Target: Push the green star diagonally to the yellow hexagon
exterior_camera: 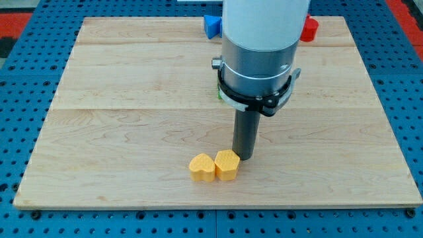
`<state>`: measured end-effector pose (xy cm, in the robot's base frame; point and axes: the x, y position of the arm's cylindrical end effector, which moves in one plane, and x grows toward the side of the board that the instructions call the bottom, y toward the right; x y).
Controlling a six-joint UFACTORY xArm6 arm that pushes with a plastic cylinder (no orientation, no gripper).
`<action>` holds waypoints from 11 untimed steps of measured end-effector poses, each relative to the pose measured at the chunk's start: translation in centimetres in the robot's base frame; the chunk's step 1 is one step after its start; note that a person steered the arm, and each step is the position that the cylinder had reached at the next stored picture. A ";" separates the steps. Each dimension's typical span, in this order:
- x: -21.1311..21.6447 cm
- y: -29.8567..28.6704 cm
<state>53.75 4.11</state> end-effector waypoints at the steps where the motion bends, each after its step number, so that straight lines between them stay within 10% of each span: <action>1: 0.0 0.0; 7: -13.5 -12.9; 11: -12.4 1.6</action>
